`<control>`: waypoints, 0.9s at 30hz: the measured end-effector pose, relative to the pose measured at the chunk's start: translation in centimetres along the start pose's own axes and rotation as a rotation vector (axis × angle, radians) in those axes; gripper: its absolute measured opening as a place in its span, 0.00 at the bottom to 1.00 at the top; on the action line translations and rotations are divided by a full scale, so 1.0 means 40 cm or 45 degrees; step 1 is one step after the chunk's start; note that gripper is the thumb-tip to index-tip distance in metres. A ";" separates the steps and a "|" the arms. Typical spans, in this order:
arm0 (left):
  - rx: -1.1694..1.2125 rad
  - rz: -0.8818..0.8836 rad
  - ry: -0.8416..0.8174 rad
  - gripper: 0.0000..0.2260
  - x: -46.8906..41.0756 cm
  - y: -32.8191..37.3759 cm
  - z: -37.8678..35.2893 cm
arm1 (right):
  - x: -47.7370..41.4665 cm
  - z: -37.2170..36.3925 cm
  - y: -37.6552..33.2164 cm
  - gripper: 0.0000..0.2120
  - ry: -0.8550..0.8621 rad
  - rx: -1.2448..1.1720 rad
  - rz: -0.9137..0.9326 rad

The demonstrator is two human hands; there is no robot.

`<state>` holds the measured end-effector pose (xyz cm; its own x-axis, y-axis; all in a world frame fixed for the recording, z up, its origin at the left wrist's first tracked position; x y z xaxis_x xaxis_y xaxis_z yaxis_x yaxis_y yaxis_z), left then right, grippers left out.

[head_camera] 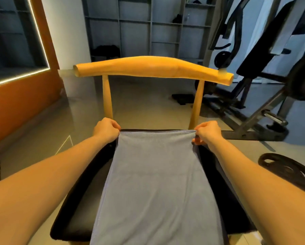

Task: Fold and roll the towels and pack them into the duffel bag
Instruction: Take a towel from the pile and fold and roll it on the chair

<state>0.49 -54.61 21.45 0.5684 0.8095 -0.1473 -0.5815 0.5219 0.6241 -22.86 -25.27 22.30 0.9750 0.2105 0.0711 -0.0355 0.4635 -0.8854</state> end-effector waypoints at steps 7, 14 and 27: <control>-0.160 -0.130 -0.018 0.10 -0.046 -0.047 -0.085 | -0.067 -0.086 0.067 0.06 -0.011 0.107 0.049; -0.361 -0.344 -0.004 0.15 0.039 0.023 -0.063 | -0.002 -0.007 0.058 0.05 -0.102 0.039 0.058; -0.724 -0.413 -0.610 0.38 0.327 0.060 -0.186 | 0.304 0.113 0.154 0.13 -0.526 0.569 -0.075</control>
<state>2.21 -40.77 15.31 0.8722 0.4583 0.1709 -0.4783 0.8722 0.1022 -12.22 -15.95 19.77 0.8156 0.4486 0.3653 -0.1603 0.7819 -0.6024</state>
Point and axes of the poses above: each hand's wrist, its own x-axis away from the middle knuckle, its own z-axis out of the back of the hand, y = z × x, the point moved 4 cm from there along -x, towards the middle knuckle, and after that the axes turned 1 degree about -x, right-handed, at the moved point
